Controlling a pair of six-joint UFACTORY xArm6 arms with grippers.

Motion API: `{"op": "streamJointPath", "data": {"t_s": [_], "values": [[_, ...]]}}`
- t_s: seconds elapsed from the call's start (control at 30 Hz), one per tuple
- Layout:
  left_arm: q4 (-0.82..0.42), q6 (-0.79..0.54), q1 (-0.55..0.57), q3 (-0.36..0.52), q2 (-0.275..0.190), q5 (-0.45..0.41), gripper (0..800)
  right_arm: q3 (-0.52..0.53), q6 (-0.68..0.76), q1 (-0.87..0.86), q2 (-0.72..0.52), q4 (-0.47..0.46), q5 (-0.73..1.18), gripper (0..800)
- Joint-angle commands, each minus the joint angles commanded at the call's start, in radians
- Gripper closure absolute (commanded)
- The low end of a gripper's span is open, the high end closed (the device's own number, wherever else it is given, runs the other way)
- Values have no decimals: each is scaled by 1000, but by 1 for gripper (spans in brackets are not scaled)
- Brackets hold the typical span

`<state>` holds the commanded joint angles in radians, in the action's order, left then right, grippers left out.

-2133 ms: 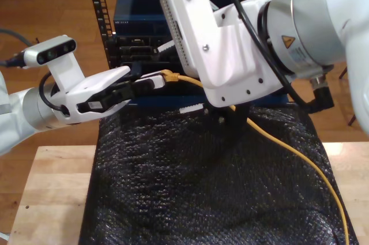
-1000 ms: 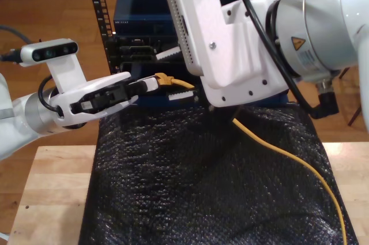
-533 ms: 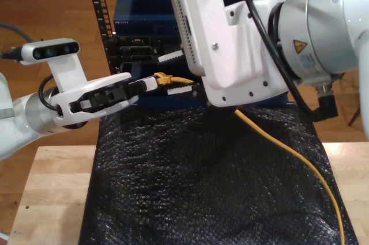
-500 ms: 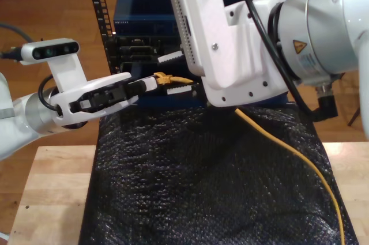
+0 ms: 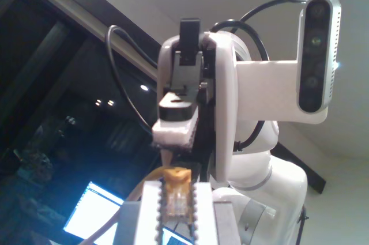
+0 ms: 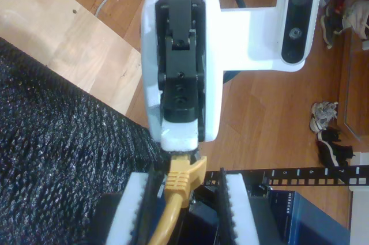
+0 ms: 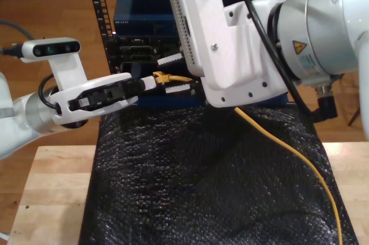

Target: Grab the cable and plug it in

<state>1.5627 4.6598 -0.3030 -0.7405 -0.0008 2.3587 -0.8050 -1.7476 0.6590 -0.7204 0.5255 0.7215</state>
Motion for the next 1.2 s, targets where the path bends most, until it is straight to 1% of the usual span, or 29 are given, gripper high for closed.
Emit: {"op": "streamJointPath", "data": {"t_s": [0.53,1.2], "values": [[-2,20,2,-3,3,0,791,2,0,14,2,0,0,551],[-2,31,2,-3,3,3,791,2,0,18,2,2,-2,575]]}}
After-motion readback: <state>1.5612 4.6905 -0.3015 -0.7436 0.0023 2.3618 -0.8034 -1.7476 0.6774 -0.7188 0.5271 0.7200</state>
